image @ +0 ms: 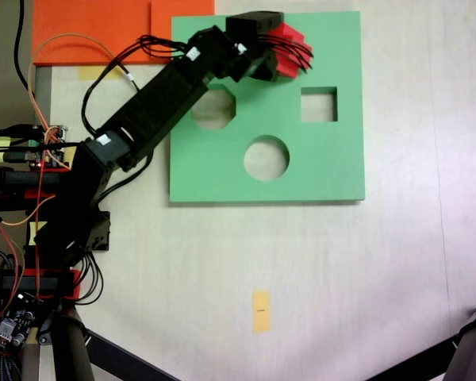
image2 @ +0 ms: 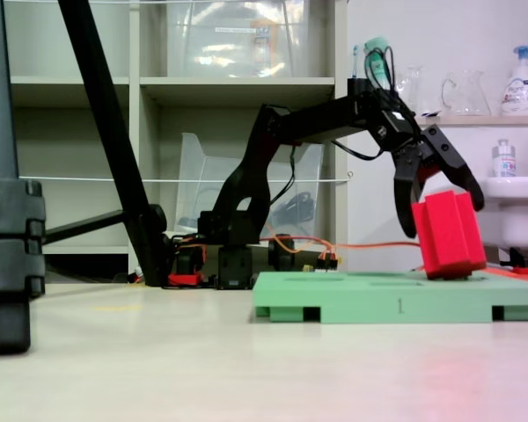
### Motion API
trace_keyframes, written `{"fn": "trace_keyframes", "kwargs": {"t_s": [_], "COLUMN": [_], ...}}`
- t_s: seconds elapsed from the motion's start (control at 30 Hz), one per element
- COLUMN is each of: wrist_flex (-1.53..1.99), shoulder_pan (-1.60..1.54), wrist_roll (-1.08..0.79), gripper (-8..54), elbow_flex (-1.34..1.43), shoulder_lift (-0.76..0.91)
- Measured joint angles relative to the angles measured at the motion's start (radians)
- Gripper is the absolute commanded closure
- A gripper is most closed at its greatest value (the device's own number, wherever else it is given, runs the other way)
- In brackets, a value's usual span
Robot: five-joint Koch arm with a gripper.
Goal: Put the cross columnar block into the corresponding hole
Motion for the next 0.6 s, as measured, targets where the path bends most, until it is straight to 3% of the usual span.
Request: {"fn": "trace_keyframes", "kwargs": {"t_s": [0.3,0.37,0.5,0.6], "wrist_flex": [0.017,0.041,0.19,0.304], "shoulder_pan": [0.002,-0.003,-0.012,-0.017], "wrist_roll": [-0.009,-0.011,0.02,0.029], "gripper": [12.8,17.1,33.6,34.2], "elbow_flex": [-0.04,-0.049,-0.235,-0.334], "shoulder_lift": [-0.041,-0.048,-0.121,-0.173]}}
